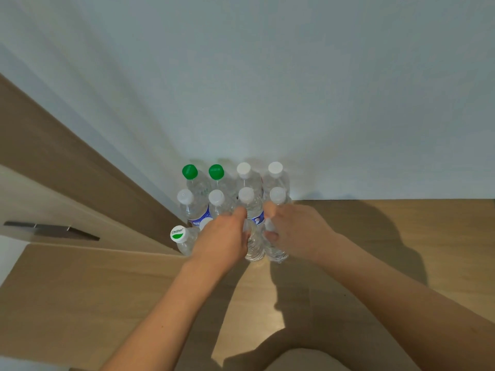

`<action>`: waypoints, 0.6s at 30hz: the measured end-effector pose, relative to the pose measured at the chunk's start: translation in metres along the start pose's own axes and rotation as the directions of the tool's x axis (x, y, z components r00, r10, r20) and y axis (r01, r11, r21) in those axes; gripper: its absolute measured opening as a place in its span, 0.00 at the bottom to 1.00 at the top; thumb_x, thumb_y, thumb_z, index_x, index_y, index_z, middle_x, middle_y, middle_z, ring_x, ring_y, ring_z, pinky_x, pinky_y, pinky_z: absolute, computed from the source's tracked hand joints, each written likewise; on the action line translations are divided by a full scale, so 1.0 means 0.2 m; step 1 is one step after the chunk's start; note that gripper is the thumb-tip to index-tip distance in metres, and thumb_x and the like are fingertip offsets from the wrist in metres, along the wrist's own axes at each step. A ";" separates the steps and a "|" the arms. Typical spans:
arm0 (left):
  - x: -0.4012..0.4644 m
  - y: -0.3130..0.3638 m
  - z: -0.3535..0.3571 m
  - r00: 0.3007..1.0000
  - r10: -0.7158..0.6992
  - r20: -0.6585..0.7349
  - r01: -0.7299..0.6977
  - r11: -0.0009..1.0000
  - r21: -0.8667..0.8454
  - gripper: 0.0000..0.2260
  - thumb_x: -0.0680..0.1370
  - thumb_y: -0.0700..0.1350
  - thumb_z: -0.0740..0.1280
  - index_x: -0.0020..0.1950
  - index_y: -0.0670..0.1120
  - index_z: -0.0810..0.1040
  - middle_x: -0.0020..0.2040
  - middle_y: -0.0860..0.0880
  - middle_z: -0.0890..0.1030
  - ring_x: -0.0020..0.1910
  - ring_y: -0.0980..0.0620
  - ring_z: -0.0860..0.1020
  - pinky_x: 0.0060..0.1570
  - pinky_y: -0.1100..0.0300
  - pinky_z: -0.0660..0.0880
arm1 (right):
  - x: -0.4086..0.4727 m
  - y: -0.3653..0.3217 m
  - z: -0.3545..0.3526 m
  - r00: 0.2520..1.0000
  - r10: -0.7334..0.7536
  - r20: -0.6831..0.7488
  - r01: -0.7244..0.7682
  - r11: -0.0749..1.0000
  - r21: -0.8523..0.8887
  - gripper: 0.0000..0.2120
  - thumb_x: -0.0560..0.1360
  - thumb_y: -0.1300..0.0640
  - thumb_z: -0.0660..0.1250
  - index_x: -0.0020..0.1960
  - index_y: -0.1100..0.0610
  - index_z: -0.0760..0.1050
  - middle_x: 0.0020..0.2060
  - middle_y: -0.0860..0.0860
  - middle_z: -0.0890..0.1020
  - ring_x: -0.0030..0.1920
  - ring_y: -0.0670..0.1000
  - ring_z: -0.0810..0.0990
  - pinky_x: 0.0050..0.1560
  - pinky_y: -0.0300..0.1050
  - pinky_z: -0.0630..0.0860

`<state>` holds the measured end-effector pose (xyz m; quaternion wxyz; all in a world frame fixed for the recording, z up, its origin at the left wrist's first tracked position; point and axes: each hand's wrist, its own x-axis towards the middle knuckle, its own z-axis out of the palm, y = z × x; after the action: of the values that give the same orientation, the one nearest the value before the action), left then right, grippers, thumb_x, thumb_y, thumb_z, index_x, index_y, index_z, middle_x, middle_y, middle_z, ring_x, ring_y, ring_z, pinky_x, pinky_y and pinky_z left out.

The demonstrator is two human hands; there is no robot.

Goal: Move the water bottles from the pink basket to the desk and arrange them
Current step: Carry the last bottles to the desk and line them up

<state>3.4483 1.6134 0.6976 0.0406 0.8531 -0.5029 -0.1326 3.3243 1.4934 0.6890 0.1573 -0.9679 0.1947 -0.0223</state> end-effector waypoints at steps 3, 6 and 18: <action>0.00 0.00 0.01 1.000 0.006 -0.003 -0.006 1.000 -0.008 0.11 0.79 0.48 0.64 0.60 0.47 0.68 0.52 0.45 0.78 0.49 0.41 0.78 0.45 0.48 0.76 | 0.00 0.00 0.01 0.999 0.031 -0.019 -0.031 0.999 0.020 0.11 0.78 0.51 0.61 0.56 0.55 0.66 0.48 0.52 0.81 0.48 0.56 0.81 0.40 0.46 0.70; 0.00 0.01 0.02 1.000 0.003 -0.017 -0.003 1.000 -0.016 0.12 0.80 0.48 0.64 0.60 0.47 0.68 0.52 0.45 0.77 0.49 0.42 0.78 0.45 0.47 0.76 | -0.02 0.00 0.02 0.998 0.057 -0.030 -0.056 0.997 0.054 0.15 0.79 0.50 0.61 0.62 0.56 0.66 0.52 0.53 0.80 0.52 0.56 0.79 0.43 0.46 0.69; -0.04 0.06 0.05 0.999 -0.030 -0.042 0.032 0.998 0.050 0.13 0.80 0.47 0.62 0.62 0.45 0.67 0.54 0.43 0.74 0.50 0.42 0.76 0.42 0.52 0.71 | -0.07 -0.03 0.01 0.990 0.141 -0.028 -0.141 0.990 0.016 0.13 0.79 0.49 0.59 0.58 0.56 0.67 0.42 0.50 0.73 0.40 0.54 0.73 0.40 0.45 0.69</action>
<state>3.4322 1.6160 0.6918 0.0275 0.8641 -0.4919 -0.1028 3.3136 1.5044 0.6891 0.1626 -0.9502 0.2646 -0.0266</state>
